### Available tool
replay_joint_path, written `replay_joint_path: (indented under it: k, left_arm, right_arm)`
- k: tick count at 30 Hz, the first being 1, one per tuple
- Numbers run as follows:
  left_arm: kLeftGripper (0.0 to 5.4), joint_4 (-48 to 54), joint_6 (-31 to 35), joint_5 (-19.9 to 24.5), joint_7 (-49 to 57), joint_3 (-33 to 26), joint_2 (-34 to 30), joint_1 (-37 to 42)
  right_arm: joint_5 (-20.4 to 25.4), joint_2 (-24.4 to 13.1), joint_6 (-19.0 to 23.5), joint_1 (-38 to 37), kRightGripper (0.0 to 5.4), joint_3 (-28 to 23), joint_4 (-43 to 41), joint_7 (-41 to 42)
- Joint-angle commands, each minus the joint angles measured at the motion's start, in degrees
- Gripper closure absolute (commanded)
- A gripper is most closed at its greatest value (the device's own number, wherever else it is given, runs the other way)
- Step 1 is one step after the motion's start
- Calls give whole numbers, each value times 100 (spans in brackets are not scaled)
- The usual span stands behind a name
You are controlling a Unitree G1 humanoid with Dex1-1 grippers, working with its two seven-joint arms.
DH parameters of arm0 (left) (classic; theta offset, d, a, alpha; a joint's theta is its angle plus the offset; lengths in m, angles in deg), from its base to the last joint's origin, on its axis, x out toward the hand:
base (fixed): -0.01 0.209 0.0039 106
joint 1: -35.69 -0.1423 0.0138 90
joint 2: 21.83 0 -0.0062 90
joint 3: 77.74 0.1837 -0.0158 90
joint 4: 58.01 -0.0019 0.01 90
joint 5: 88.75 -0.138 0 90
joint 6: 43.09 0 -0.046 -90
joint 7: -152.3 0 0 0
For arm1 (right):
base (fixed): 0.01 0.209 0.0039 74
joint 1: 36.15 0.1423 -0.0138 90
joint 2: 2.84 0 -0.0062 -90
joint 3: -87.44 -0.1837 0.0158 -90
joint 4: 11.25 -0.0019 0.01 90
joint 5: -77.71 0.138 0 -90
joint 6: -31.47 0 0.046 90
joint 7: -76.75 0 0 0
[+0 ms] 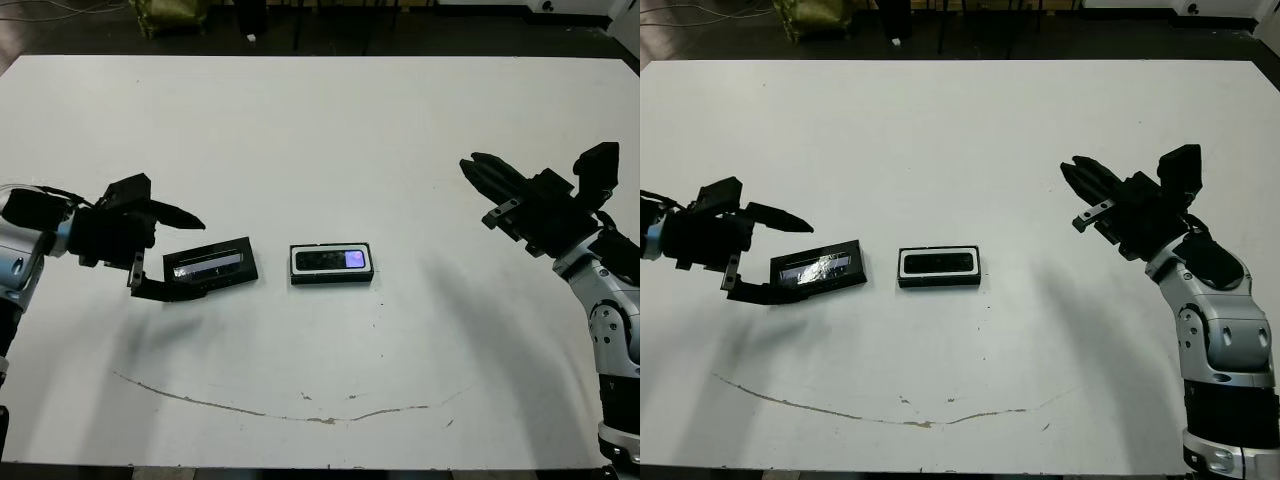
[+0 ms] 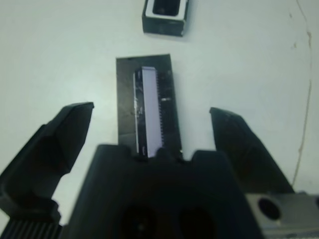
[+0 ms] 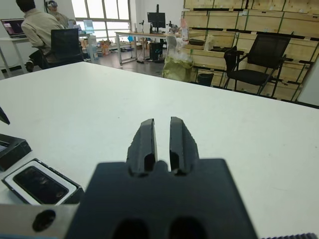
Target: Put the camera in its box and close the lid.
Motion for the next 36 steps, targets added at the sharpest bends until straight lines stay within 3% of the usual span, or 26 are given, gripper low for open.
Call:
replay_joint_path:
  k: [1, 8, 21, 36]
  left_arm:
    - [3, -34, 151, -118, 21, 102, 18, -146]
    - [3, -533, -469, -141, -135, 104, 206, -73]
    - [3, -484, -120, -330, -71, 170, 184, -91]
    - [3, -946, -505, -392, 53, 143, 331, -50]
  right_arm:
    - [-132, -2, -59, -136, 540, 45, 33, -83]
    - [-93, 48, -346, -122, 540, 23, 230, 87]
    - [-87, 88, -549, -88, 540, 35, 449, 236]
    - [-153, 56, -682, -78, 540, 92, 511, 360]
